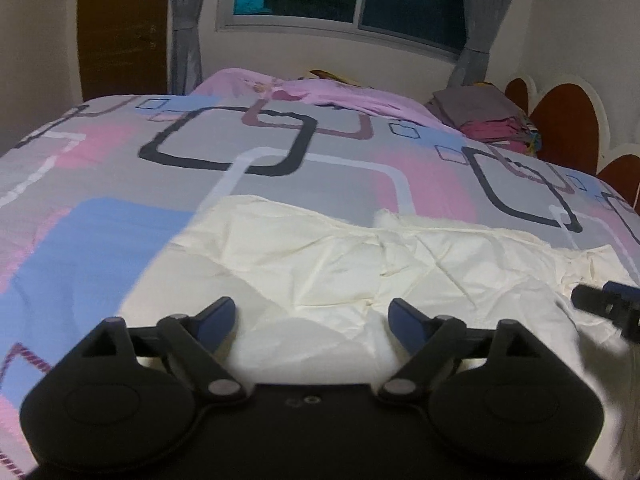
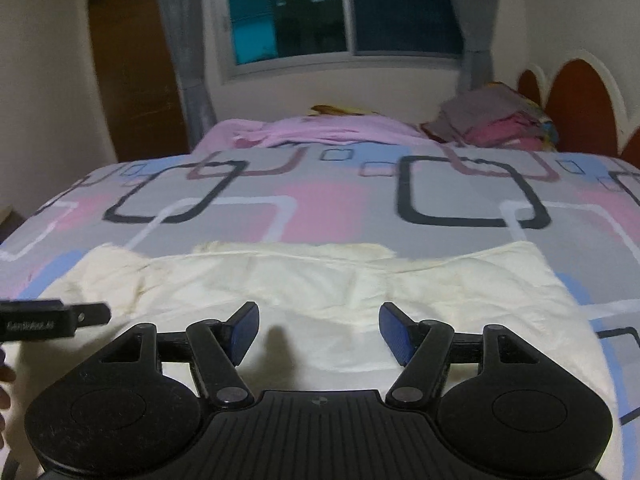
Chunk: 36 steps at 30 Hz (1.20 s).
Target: Fold large clothes
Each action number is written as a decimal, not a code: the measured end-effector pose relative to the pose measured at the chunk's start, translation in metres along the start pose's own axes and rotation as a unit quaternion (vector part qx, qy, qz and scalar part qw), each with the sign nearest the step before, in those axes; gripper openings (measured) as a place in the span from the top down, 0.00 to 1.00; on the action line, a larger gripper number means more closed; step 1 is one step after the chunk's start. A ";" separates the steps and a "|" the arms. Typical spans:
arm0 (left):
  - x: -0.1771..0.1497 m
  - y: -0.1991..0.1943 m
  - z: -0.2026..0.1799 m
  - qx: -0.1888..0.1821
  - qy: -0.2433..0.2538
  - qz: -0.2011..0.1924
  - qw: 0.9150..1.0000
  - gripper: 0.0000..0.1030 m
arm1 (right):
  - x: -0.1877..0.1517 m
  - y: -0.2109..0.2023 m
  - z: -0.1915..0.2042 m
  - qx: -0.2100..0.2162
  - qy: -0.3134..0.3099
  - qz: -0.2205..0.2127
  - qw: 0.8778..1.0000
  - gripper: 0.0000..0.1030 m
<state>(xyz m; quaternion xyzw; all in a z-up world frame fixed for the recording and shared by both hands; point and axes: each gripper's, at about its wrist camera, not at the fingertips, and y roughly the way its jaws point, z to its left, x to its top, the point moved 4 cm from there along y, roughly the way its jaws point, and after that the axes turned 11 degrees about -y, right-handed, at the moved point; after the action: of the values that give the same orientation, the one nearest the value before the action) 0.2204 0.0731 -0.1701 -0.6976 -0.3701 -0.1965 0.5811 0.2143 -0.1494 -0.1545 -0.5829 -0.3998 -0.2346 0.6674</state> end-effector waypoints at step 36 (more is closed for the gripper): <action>-0.026 0.032 0.125 -0.097 -0.083 0.132 0.983 0.00 | -0.062 0.039 0.043 -0.023 -0.030 0.087 0.995 0.34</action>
<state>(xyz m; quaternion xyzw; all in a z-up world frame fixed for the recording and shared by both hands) 0.2083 0.1836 -0.2407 -0.8073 -0.3009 -0.0947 0.4987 0.1979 -0.1089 -0.2278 -0.6375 -0.3619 -0.1672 0.6593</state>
